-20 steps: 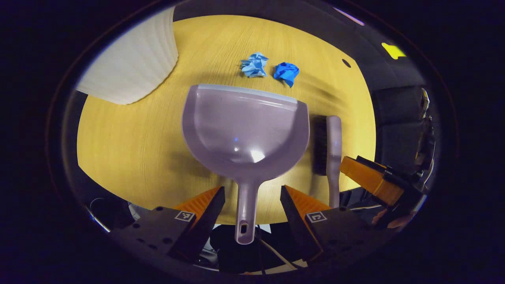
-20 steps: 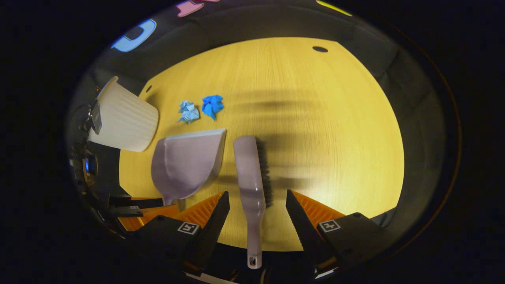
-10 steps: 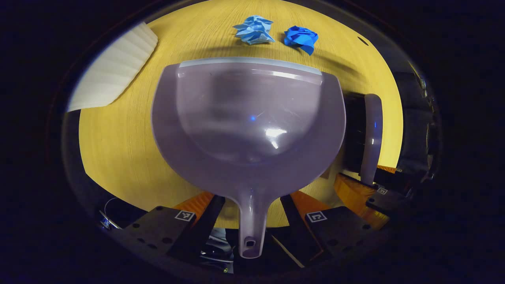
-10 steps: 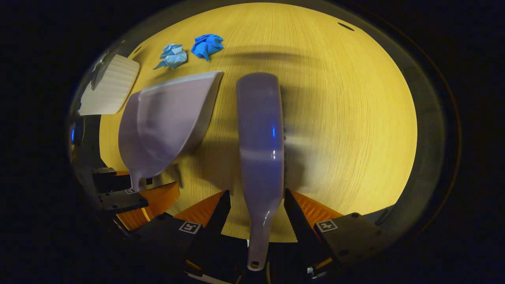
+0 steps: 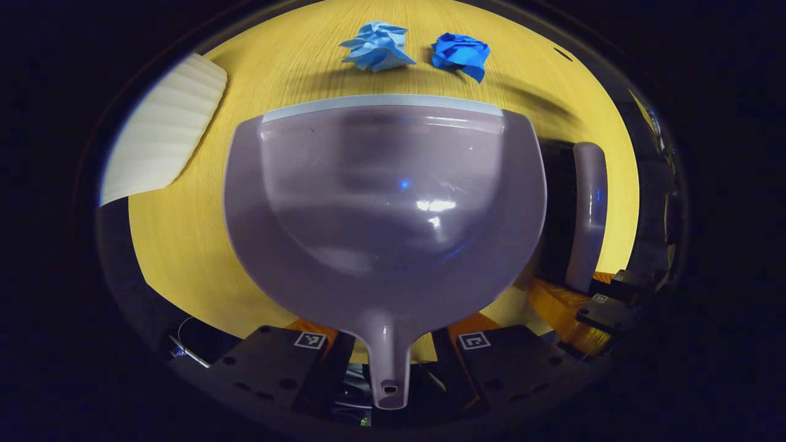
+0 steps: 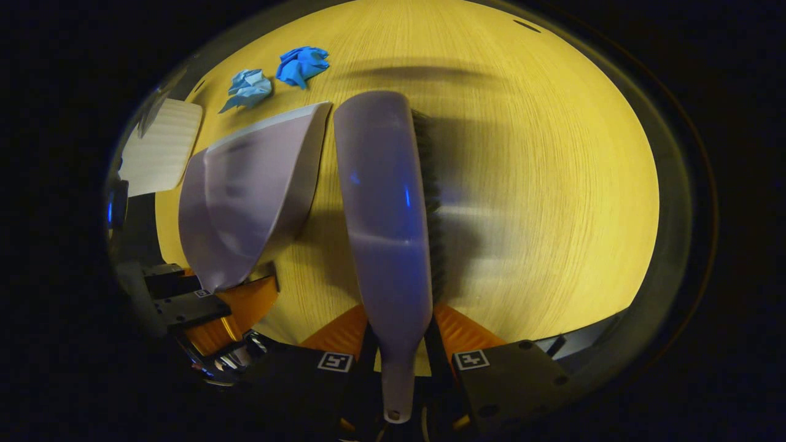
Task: Pick up the small broom and dustpan from the desktop, sweep the trash into the dustpan with the broom, and then empty the trash into the garbage bin.
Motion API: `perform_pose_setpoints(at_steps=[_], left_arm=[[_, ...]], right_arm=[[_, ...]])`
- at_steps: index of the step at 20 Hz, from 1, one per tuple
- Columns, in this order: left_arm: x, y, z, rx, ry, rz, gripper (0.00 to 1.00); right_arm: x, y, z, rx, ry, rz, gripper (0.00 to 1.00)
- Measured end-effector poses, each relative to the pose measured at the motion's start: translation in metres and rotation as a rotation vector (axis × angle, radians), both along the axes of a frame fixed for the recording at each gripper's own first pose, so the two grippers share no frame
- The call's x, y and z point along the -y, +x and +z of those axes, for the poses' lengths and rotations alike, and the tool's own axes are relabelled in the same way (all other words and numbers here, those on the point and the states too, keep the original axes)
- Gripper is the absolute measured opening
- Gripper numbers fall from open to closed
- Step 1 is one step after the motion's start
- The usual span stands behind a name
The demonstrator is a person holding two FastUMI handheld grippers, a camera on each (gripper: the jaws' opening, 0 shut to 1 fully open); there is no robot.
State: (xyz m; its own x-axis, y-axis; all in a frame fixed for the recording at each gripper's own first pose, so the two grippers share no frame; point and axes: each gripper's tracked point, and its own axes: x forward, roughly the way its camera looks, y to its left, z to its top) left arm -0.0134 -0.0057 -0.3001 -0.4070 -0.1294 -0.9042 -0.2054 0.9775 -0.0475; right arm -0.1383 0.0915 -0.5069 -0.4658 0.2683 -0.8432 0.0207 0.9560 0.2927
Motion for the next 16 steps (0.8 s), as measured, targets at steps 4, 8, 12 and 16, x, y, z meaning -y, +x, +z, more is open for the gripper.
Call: perform_pose_setpoints(at_steps=[4,8,12,16], left_arm=[[-0.003,0.005,0.006,-0.002,-0.008,-0.022,0.51],[-0.003,0.002,0.003,0.004,-0.029,-0.034,0.34],[-0.005,-0.001,0.002,-0.001,-0.041,-0.048,0.30],[-0.013,-0.005,0.002,-0.005,-0.046,-0.100,0.28]], right_arm=[[0.001,-0.001,0.001,0.006,0.014,0.030,0.36],[0.000,0.001,0.001,-0.006,0.038,0.017,0.36],[-0.001,0.004,-0.001,-0.004,0.040,0.007,0.25],[0.002,0.005,0.001,0.002,0.051,0.015,0.21]])
